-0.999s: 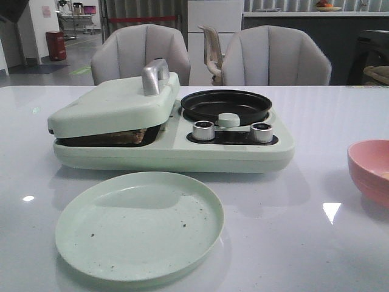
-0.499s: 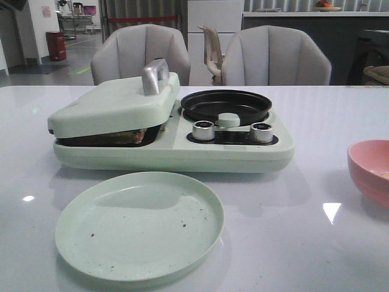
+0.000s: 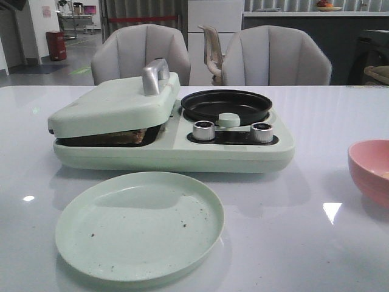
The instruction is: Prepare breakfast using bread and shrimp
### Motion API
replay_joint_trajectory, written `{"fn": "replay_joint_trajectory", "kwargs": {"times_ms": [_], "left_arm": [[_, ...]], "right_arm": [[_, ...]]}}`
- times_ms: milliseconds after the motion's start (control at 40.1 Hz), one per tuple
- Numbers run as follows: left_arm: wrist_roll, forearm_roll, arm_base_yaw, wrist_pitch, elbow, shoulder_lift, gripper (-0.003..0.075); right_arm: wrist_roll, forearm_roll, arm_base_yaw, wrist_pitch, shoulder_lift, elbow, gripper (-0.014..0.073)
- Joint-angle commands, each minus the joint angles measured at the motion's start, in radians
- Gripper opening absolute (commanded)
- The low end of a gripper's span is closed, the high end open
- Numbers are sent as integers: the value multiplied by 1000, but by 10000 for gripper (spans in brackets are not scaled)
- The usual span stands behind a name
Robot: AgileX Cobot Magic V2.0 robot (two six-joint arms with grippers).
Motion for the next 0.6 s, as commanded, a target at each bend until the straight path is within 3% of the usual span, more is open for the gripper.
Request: {"fn": "replay_joint_trajectory", "kwargs": {"times_ms": [0, 125, 325, 574], "left_arm": [[-10, -20, -6, -77, -27, -14, 100], [-10, -20, -6, -77, -27, -14, 100], [-10, -20, -6, -77, -27, -14, 100], [-10, -20, -6, -77, -27, -14, 100]], "right_arm": [[38, -77, -15, -58, 34, -34, 516], [106, -158, -98, -9, 122, -77, 516], [109, -166, -305, 13, 260, -157, 516], [104, -250, -480, -73, 434, -224, 516]]}}
